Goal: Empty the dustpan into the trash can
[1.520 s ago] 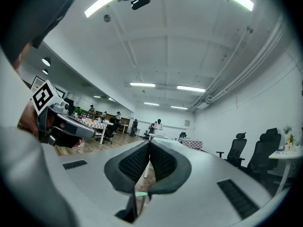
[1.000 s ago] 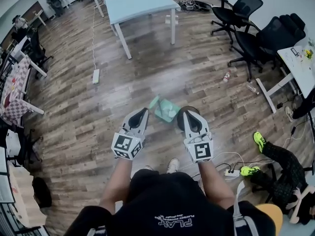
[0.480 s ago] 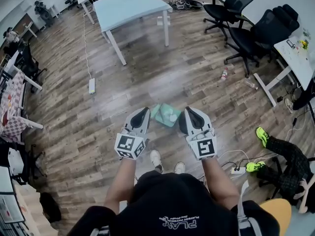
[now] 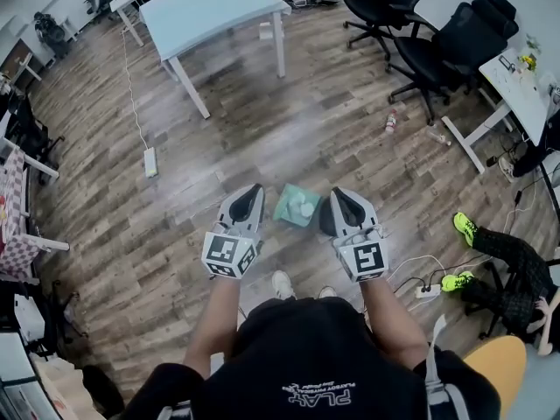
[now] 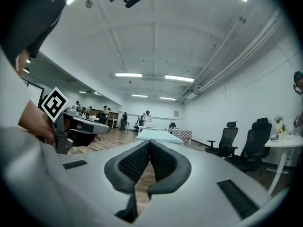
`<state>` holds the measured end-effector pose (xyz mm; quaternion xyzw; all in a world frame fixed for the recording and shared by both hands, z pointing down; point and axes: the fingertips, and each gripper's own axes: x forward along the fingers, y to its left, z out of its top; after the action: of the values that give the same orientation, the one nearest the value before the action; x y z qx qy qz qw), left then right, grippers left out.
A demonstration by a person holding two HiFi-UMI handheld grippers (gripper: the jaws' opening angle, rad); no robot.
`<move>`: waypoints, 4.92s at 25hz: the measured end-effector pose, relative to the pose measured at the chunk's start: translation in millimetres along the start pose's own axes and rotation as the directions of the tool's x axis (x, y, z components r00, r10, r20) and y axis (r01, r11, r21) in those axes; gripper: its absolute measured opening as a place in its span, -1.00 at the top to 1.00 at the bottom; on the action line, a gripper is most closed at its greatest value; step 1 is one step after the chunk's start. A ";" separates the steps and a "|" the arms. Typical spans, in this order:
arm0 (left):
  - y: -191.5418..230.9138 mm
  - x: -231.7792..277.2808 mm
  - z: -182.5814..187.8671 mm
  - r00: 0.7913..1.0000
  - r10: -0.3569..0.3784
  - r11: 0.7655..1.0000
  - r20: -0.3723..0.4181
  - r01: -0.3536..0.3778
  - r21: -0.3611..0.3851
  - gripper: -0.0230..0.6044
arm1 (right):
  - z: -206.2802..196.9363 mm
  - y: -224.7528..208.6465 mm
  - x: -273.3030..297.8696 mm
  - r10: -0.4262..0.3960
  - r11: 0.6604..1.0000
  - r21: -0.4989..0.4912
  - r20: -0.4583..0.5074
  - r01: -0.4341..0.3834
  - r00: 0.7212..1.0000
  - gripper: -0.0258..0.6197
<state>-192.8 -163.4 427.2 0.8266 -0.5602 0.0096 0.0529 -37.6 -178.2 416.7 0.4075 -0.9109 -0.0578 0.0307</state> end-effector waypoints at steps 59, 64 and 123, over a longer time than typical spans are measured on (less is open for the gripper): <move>31.5 135.6 -364.1 0.637 -0.124 0.991 -0.761 0.045 -0.123 0.14 | -201.6 -27.6 74.6 -0.016 0.969 0.226 -0.329 0.095 0.944 0.84; 28.8 138.9 -383.6 0.591 -0.117 0.992 -0.798 0.034 -0.120 0.14 | -209.3 -31.5 68.8 -0.014 0.971 0.219 -0.341 0.094 0.940 0.84; 36.6 50.1 -321.8 0.679 0.107 0.994 -0.726 -0.080 0.072 0.62 | -222.8 -3.6 -17.6 -0.066 0.988 0.099 -0.420 0.117 0.905 0.84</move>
<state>-194.2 -191.6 753.8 0.7259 -0.5341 0.3494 0.2564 -0.3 -185.3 637.0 0.4539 -0.8651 0.0845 0.1962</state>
